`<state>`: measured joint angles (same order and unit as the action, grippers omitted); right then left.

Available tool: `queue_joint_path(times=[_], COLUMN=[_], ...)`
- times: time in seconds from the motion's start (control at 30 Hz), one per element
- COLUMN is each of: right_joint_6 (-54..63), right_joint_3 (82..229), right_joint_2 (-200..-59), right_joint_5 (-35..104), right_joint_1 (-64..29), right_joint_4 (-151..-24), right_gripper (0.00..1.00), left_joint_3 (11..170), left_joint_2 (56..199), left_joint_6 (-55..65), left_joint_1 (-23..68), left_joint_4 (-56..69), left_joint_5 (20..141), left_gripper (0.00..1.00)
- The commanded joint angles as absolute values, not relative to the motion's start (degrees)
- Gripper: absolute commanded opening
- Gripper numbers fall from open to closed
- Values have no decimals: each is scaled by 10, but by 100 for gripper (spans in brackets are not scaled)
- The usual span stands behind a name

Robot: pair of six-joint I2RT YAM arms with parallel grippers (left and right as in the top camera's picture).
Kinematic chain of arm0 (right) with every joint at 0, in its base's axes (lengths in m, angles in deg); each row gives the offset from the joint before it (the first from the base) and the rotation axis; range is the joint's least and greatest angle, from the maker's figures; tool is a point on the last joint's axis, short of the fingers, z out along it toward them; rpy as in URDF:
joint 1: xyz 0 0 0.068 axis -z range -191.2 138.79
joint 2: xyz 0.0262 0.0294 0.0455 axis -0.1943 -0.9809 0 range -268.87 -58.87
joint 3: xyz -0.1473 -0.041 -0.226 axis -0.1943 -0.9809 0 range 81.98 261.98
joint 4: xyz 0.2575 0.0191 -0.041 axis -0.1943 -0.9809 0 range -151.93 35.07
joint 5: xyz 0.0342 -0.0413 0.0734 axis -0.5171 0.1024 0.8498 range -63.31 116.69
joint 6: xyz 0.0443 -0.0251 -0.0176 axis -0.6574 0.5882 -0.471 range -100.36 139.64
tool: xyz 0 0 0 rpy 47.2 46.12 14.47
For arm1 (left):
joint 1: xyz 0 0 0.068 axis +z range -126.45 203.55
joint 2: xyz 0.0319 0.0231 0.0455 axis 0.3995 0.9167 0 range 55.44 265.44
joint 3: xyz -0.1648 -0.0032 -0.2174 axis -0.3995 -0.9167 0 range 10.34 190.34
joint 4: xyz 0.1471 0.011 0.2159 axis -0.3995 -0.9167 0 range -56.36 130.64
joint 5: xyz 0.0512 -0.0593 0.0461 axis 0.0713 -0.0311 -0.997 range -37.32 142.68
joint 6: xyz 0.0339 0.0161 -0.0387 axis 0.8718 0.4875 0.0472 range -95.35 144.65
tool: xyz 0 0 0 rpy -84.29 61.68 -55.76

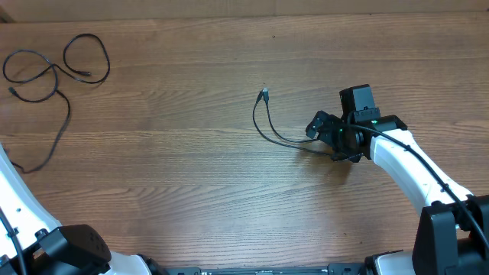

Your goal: Untangle cables

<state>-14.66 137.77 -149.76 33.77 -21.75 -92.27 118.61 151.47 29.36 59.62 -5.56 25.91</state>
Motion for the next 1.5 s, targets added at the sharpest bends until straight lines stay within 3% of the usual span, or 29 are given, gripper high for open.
queue_joint_path(times=[0.0,0.2,0.4,0.5,0.57,0.63,0.7,0.77,0.93,1.1,1.23,1.33,1.47], right_joint_6=[-139,-139,-139,-139,-139,-139,-139,-139,-139,-139,-139,-139,-139], right_joint_3=[1375,1375,1375,1375,1375,1375,1375,1375,1375,1375,1375,1375,1375], right_joint_2=[-1496,-1496,-1496,-1496,-1496,-1496,-1496,-1496,-1496,-1496,-1496,-1496,-1496], right_joint_5=[339,339,339,339,339,338,334,332,332,328,328,328,328], right_joint_1=[-220,-220,-220,-220,-220,-220,-220,-220,-220,-220,-220,-220,-220], right_joint_4=[-920,-921,-921,-920,-920,-920,-920,-921,-920,-920,-920,-915,-909], right_gripper=[100,100,100,100,100,100,100,100,100,100,100,100,100], left_joint_3=[1212,1201,1181,1181,1181,1181,1181,1181,1181,1181,1181,1181,1181], left_joint_2=[1498,1508,1510,1490,1471,1454,1444,1438,1431,1431,1432,1432,1432], left_joint_6=[386,393,412,496,575,727,806,816,738,417,184,106,103], left_joint_1=[597,604,604,604,604,608,612,616,638,684,737,776,794], left_joint_4=[-23,-25,6,-20,-83,-176,-237,-244,-155,-9,-19,-54,-61], left_joint_5=[235,264,177,339,526,753,824,811,702,413,202,204,262], left_gripper=[4,4,4,4,4,4,4,4,4,4,4,4,4])
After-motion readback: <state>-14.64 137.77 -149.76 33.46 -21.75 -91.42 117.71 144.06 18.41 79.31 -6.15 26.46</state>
